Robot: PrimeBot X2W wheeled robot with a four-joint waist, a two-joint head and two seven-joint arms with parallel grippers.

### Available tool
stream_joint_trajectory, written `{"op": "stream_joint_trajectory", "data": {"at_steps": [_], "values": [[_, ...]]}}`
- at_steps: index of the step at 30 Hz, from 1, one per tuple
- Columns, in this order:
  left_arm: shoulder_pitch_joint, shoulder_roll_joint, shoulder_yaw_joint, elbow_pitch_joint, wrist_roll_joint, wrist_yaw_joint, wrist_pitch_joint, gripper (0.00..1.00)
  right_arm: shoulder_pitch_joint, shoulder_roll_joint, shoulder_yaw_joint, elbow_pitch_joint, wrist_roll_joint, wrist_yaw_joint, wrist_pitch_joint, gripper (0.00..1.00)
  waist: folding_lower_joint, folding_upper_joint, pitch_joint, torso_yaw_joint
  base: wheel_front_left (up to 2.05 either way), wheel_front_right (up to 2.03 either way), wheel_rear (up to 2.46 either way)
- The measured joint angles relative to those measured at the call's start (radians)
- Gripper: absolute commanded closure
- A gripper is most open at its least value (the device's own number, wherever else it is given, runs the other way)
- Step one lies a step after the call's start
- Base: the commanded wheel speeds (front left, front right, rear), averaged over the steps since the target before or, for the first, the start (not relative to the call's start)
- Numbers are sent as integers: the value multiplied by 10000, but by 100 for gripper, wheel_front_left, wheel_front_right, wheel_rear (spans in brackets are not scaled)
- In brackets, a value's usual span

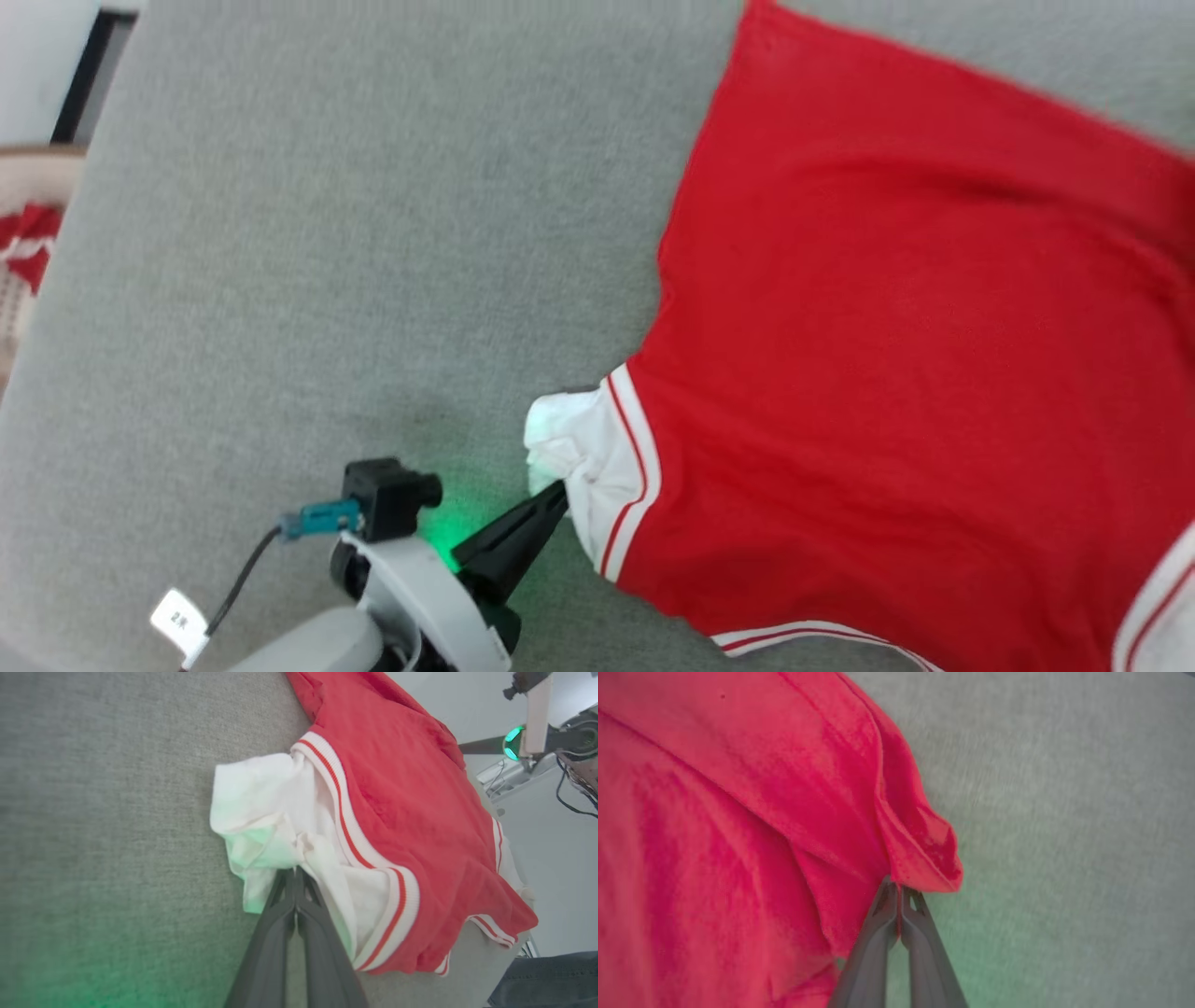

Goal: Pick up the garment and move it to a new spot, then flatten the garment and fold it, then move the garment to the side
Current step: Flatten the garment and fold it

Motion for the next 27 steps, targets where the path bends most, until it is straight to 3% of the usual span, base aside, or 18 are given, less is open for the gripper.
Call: {"op": "stream_joint_trajectory", "data": {"at_steps": [5, 10, 18, 24, 25, 26, 27], "values": [[691, 21, 690, 77, 311, 2, 4, 100, 2609, -577, -192, -2031, 1243, 0, 502, 100, 0, 0, -756, -400, 0, 0, 0], [1335, -50, 1335, 94, 623, 2, 4, 100, 5178, -794, -836, -3747, 1676, 2, 846, 100, 0, 0, -1388, -889, 0, 0, 0], [1893, -215, 1937, 186, 940, 2, 2, 100, 9132, 314, -1879, -5952, 1448, 2, 1216, 100, 0, 0, -2029, -1663, 0, 0, 0], [2031, -359, 2054, 169, 1001, 4, 4, 100, 10285, 1225, -1772, -6782, 982, 2, 1390, 100, 0, 0, -2168, -2078, 0, 0, 0], [2038, -360, 2061, 165, 1001, 2, 4, 100, 10280, 1283, -1845, -6861, 867, 2, 1275, 84, 0, 0, -2169, -2130, 0, 0, 0], [2040, -360, 2073, 165, 1001, 2, 2, 100, 10242, 1290, -1952, -6911, 731, 2, 1195, 55, 0, 0, -2166, -2178, 0, 0, 0], [2043, -362, 2090, 161, 1003, 2, 2, 100, 10196, 1269, -2067, -6961, 621, 0, 1179, 9, 0, 0, -2160, -2216, 0, 0, 0]]}}
